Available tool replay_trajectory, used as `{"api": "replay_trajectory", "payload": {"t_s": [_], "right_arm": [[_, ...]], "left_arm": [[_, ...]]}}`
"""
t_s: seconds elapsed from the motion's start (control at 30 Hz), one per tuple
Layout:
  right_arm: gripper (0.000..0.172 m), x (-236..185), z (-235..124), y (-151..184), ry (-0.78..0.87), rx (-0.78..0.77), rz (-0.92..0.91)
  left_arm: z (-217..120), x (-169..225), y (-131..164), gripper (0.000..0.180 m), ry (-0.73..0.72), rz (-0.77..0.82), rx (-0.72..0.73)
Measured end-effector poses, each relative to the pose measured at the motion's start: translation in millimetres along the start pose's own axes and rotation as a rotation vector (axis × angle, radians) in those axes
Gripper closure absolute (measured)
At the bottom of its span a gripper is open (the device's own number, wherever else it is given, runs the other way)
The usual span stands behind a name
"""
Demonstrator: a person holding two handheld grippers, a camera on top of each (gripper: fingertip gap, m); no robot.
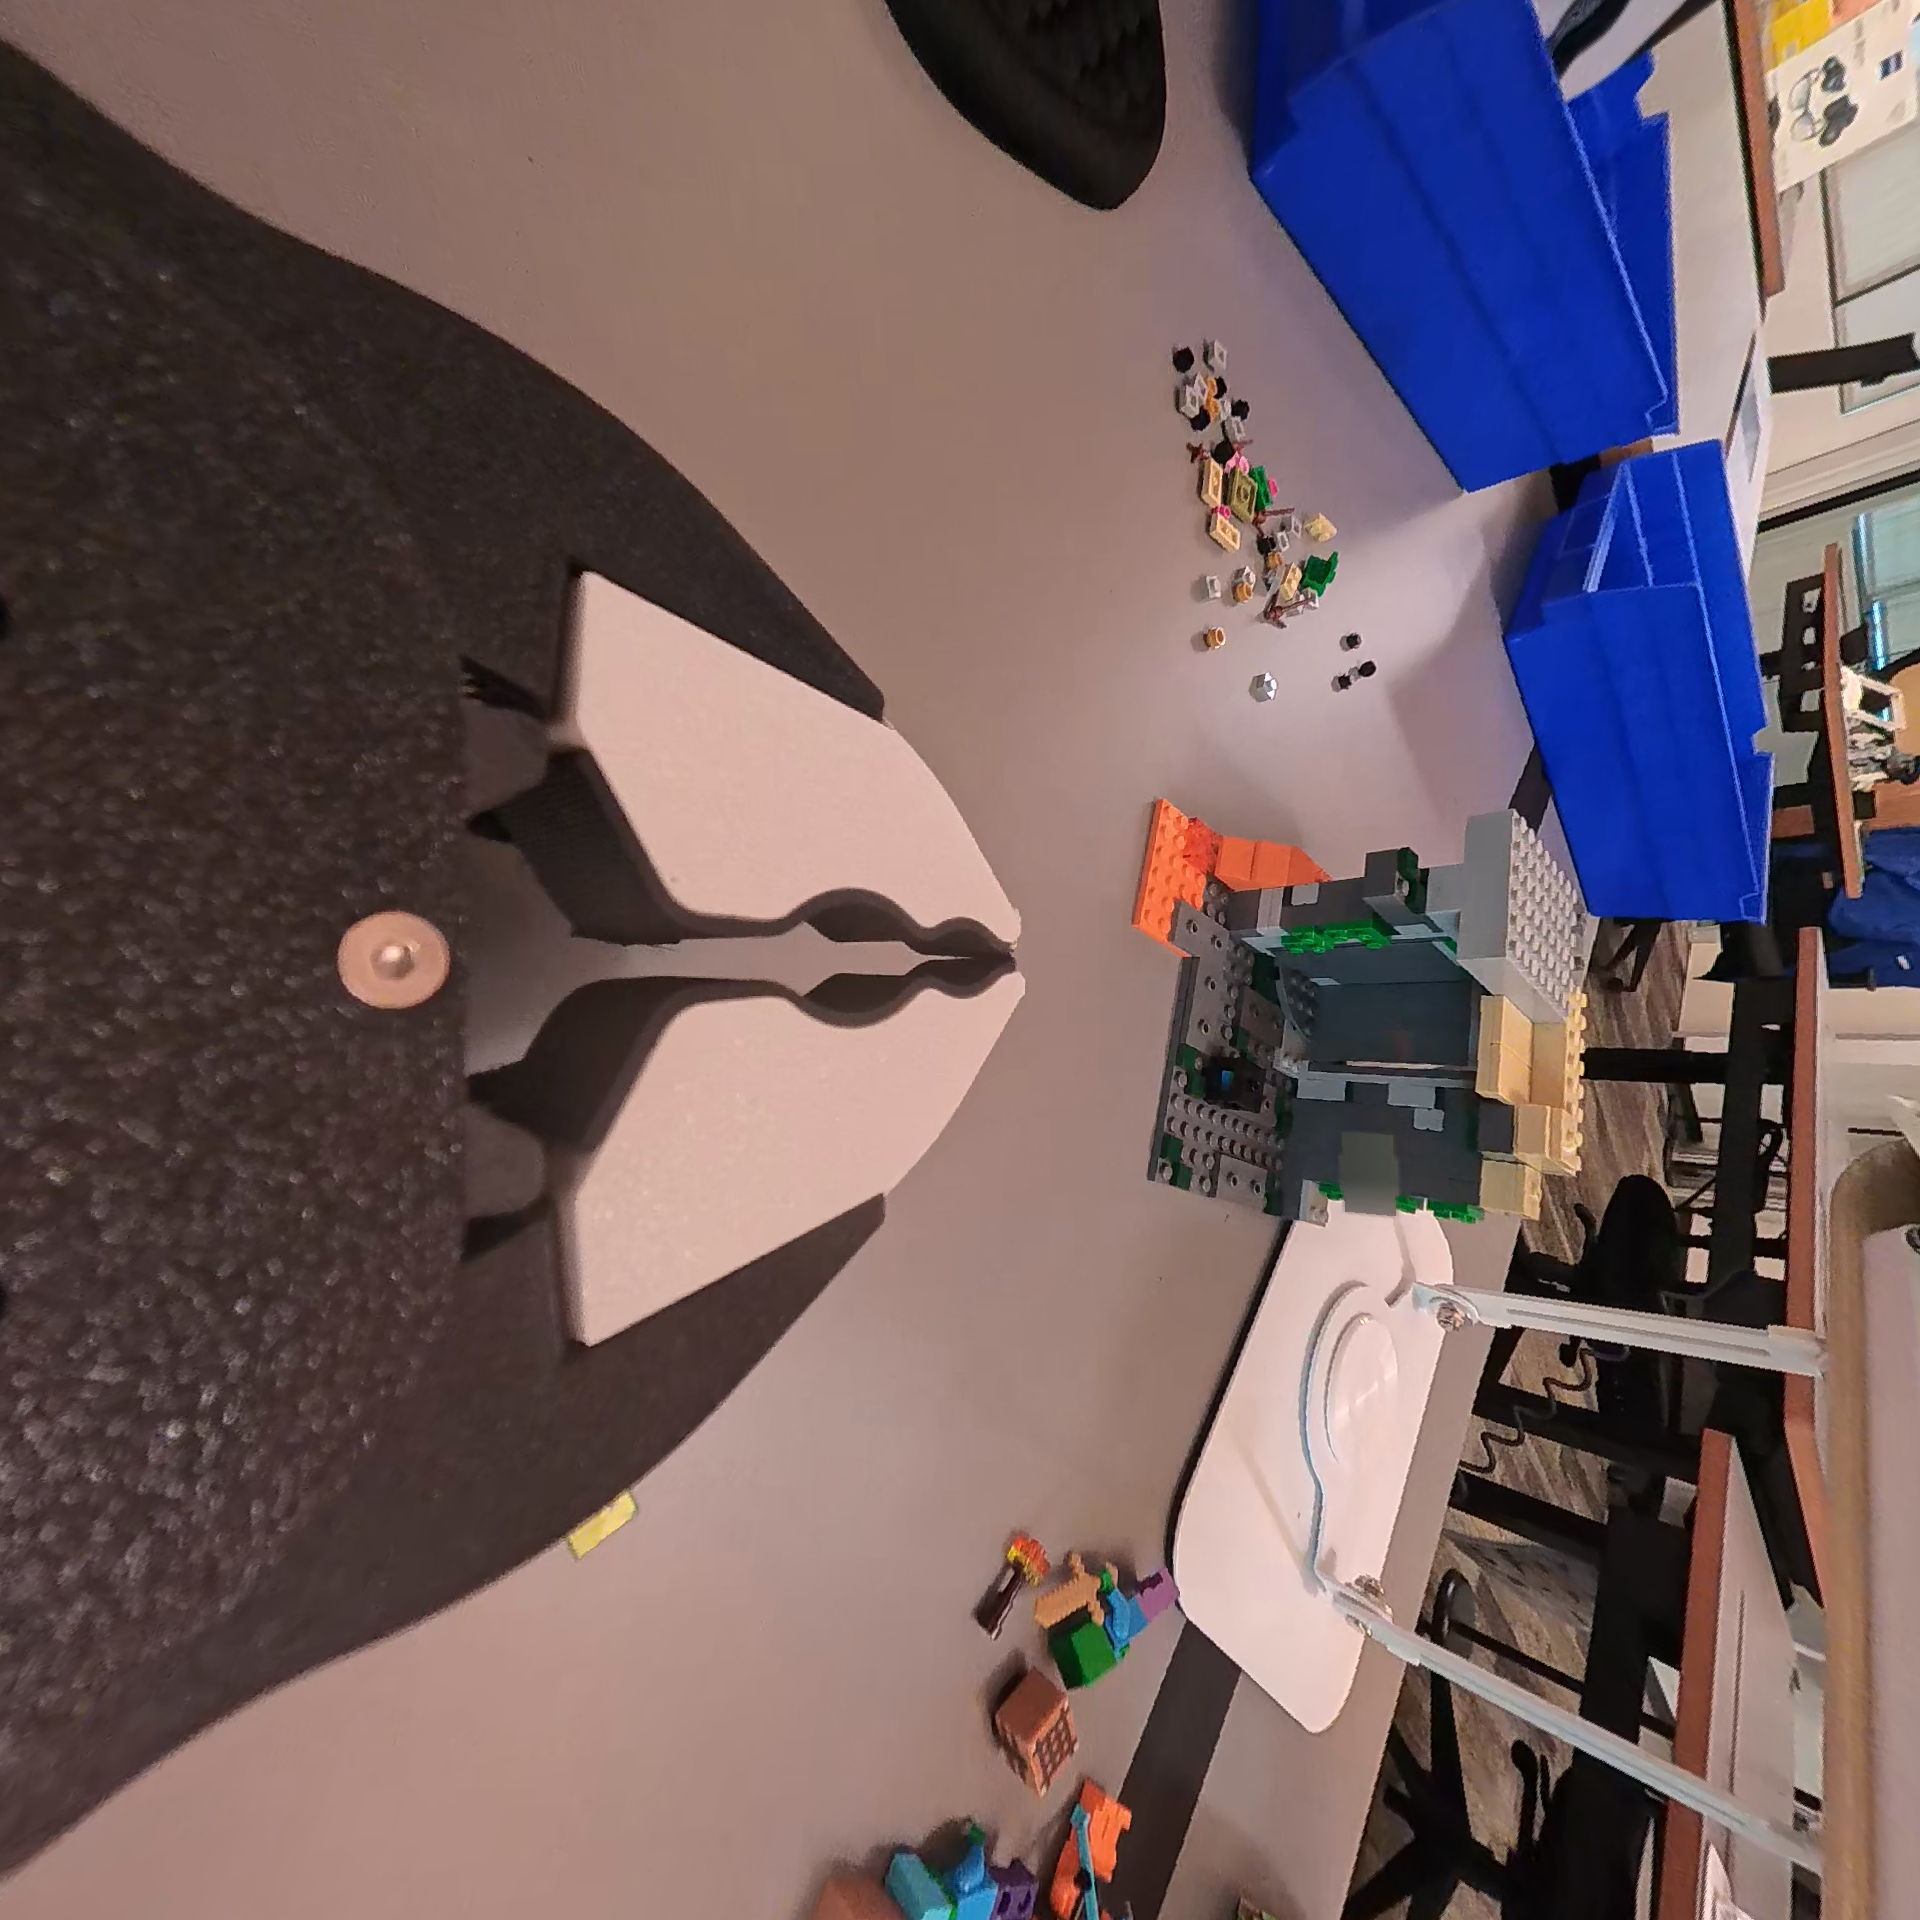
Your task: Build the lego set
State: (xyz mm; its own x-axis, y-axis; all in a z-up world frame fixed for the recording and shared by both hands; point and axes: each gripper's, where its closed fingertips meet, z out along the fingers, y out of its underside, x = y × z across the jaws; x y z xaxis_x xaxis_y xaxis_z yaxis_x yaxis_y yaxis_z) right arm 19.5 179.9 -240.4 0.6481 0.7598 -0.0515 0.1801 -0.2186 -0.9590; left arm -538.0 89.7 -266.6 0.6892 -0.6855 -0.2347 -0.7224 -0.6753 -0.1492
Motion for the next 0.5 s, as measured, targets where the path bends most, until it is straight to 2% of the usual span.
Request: {"api": "replay_trajectory", "payload": {"t_s": [0.3,0.5], "right_arm": [[0.172,-2,0,0,-0.006,0.000,-0.005],[0.172,-3,-1,-1,-0.011,0.004,-0.005]], "left_arm": [[4,6,-5,0.151,0.037,-0.009,0.024],[16,21,1,0.138,0.118,0.023,-0.052]]}}
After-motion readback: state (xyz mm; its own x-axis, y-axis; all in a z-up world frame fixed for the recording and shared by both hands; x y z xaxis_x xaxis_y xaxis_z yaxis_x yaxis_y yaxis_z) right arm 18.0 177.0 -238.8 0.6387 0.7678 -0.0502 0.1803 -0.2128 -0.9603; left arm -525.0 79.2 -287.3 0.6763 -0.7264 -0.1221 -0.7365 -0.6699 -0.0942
